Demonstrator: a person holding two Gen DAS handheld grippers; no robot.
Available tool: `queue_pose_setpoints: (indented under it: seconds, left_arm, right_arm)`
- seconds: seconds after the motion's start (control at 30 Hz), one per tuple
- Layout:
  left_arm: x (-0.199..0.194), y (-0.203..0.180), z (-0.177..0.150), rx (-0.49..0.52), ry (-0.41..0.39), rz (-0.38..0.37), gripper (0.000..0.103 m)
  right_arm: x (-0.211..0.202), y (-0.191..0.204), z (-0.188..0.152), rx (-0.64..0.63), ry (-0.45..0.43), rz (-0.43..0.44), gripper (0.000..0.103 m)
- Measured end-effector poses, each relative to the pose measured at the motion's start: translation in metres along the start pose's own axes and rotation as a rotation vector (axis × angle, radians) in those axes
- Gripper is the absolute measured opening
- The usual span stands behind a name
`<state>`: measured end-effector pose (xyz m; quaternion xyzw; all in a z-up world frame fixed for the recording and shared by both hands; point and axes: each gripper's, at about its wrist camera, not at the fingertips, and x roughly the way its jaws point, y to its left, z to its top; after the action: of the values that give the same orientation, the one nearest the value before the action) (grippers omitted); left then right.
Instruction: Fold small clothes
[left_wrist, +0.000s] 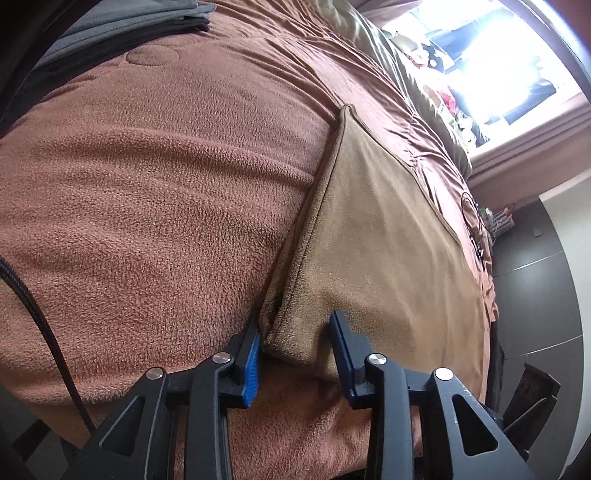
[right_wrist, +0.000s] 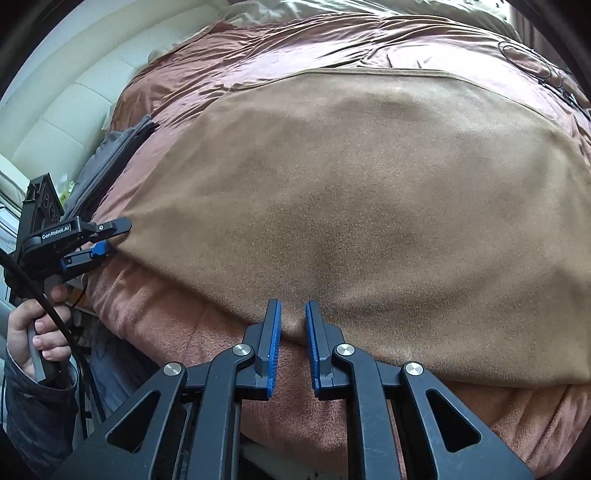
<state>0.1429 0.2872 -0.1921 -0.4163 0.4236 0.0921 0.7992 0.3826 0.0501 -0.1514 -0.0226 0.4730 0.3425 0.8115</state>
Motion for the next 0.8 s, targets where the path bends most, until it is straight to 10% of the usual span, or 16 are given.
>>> queue_pose_setpoints:
  seconds: [0.1,0.8]
  left_arm:
    - [0.0,0.004,-0.002,-0.004,-0.005,-0.012,0.013]
    - [-0.013,0.014,-0.023,-0.056,-0.084,-0.022,0.011]
  right_arm:
    - [0.004,-0.002,0.004,0.007,0.002,-0.011,0.005]
    - [0.045,-0.026,0.088,0.028,0.02,-0.101,0.002]
